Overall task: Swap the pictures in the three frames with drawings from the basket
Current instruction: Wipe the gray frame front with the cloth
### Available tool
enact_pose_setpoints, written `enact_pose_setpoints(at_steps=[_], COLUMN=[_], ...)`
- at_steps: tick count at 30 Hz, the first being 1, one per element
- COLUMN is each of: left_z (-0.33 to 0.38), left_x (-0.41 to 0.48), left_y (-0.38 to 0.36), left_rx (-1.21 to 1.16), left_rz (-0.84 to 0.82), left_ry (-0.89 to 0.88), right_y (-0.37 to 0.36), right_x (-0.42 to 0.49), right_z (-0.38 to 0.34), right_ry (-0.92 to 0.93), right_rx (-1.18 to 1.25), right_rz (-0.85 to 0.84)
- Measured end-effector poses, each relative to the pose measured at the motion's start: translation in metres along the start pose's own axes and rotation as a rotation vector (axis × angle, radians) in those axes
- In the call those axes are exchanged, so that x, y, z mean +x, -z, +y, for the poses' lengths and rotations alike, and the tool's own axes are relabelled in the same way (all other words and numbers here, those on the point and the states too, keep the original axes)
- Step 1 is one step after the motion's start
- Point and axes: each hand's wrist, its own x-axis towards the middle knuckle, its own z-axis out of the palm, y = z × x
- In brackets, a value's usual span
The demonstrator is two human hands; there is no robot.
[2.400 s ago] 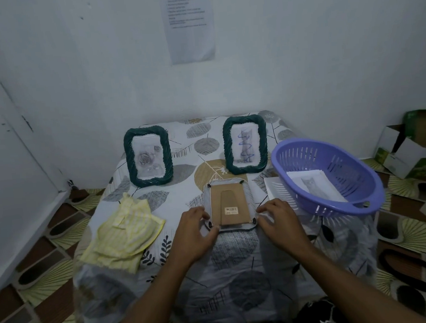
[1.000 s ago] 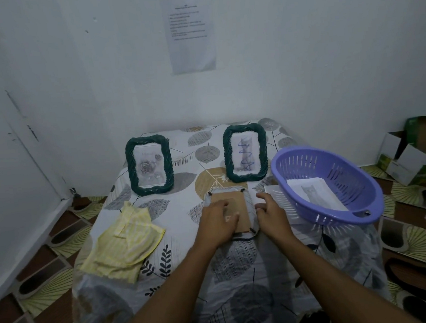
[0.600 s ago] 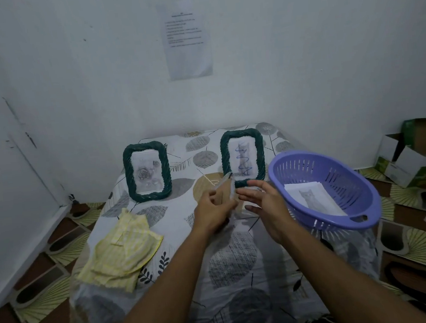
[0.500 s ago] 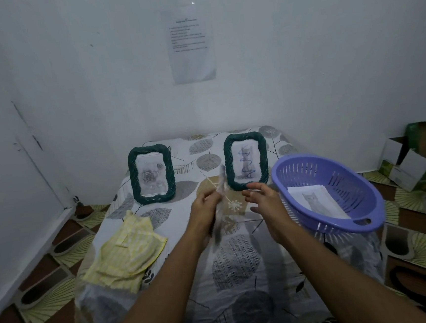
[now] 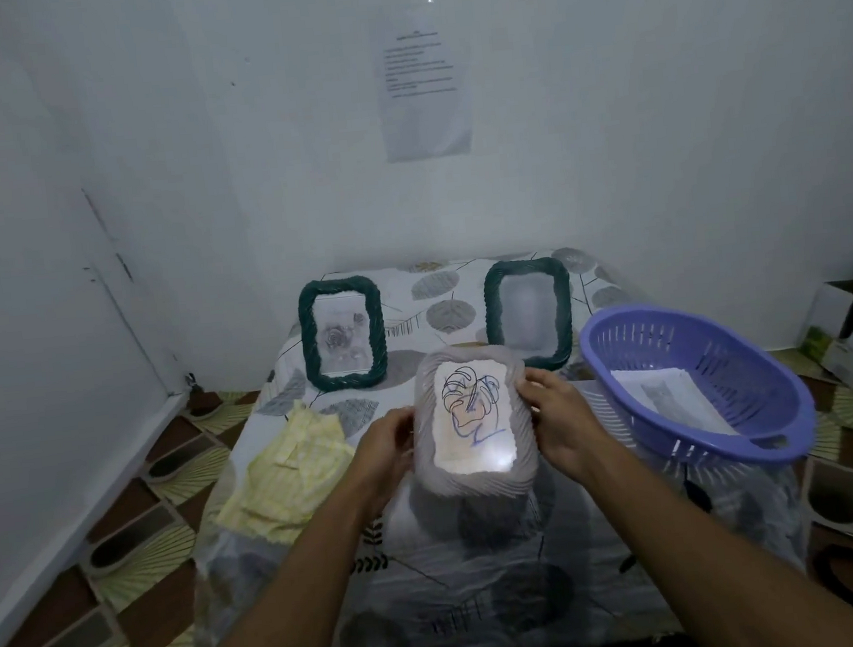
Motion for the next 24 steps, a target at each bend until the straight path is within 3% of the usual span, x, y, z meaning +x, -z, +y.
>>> enact_pose_setpoints(at_steps=[3, 6, 9, 11, 15, 21, 24], left_z=[-0.003, -0.009, -0.015, -0.023, -0.038, -0.027, -0.011], left_x=[0.004, 0.011, 0.007, 0.003, 0.005, -0.006, -0.007], left_y=[0.035, 0.079, 0.099, 0.104, 0.106, 0.081, 0.049], left_rx=[0.73, 1.074, 1.39, 1.502, 1.412, 0.898, 0.65], left_rz=[0.229, 0.454, 0.335, 0.252, 0.269, 0.465, 0.46], left_ry=[-0.275, -0.362, -0.263, -0.297, -0.485, -0.527, -0.512], right_y=[0.004, 0.009, 0.003, -0.003, -0.01, -0.012, -0.016], right_x=[-0.004, -0.003, -0.005, -0.006, -0.009, -0.011, -0.012], right_z=[0.002, 0.012, 0.017, 0.019, 0.023, 0.019, 0.018], right_ry=[0.013, -0.007, -0.014, -0.011, -0.015, -0.016, -0.01], right_rx=[-0.061, -0.076, -0.072, -0.072, -0.096, -0.076, -0.077], right_rz=[0.02, 0.034, 0.032, 0.016, 0.01, 0.01, 0.012])
